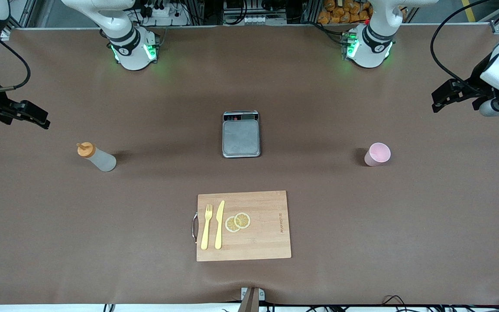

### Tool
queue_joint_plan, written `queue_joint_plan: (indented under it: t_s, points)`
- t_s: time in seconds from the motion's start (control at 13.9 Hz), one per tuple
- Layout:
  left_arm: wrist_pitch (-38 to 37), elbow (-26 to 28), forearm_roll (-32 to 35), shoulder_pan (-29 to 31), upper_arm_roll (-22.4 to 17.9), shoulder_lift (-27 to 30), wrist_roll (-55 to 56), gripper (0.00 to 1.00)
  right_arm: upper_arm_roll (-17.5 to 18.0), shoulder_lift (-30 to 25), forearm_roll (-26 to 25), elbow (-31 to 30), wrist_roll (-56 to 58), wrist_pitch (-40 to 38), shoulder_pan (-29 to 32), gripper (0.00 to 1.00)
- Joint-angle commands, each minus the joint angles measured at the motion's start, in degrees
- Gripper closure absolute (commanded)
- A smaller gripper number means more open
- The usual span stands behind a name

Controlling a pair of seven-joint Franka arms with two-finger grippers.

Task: Add sauce to pink cup with both arms
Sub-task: 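Reach the left gripper to the pink cup while the right gripper reaches the bottle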

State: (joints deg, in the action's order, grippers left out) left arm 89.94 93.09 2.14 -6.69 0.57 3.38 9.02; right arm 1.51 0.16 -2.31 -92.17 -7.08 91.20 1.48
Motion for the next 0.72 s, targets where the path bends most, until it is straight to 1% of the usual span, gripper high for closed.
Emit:
queue_joint_plan:
  t_s: [0.0,0.36,0.65]
  points:
    - [-1.2,-1.3,-1.0,-0.3,-0.4,-0.7,-1.2,0.0,0.1,-0.9,-1.0,-0.6,-0.9,0.0,-0.1,0.0]
    - [-1.3,-1.5,-1.0,0.4,-0.5,-1.3,-1.3,0.0,0.1,-0.9,-1.0,-0.6,-0.9,0.4,-0.1,0.0]
    - [-1.4,0.6,-0.9,0.5,-0.5,-2.2,-0.9,0.0,0.1,-0.7,-1.0,-0.7,-0.9,0.5,0.1,0.0]
